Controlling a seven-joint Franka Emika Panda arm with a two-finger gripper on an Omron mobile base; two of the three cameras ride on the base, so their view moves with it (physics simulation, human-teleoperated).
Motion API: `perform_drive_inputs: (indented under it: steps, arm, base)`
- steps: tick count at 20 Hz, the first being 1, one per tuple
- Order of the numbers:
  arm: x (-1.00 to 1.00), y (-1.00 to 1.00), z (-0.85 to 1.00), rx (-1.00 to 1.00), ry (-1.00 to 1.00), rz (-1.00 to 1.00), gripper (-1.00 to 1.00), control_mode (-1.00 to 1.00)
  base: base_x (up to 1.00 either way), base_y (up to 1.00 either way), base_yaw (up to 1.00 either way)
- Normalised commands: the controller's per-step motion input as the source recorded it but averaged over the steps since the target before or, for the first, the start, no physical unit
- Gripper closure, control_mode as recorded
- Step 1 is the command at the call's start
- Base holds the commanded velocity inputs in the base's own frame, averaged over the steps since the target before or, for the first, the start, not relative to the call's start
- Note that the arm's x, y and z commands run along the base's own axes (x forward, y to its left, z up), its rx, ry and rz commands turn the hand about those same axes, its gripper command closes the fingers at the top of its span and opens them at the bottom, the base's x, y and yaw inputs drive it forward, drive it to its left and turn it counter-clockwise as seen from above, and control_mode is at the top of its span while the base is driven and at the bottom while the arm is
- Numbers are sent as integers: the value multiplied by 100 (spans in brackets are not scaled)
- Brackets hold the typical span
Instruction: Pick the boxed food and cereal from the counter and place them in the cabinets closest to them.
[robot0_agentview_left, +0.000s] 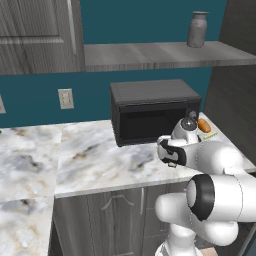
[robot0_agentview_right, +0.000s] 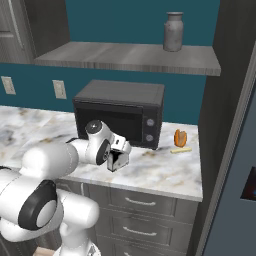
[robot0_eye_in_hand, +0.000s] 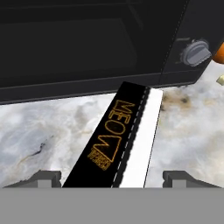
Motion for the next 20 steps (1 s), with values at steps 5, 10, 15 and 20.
perform_drive_inputs:
  steps: [5, 10, 15, 20]
  arm:
    - [-1, 0, -6, 0, 0, 0, 100, -100]
    - [0, 0, 0, 0, 0, 0, 100, -100]
    - [-8, 0, 21, 0, -5, 0, 100, -100]
    - [-21, 0, 44, 0, -7, 0, 100, -100]
  base:
    - [0, 0, 0]
    - [0, 0, 0]
    - [0, 0, 0]
    - [0, 0, 0]
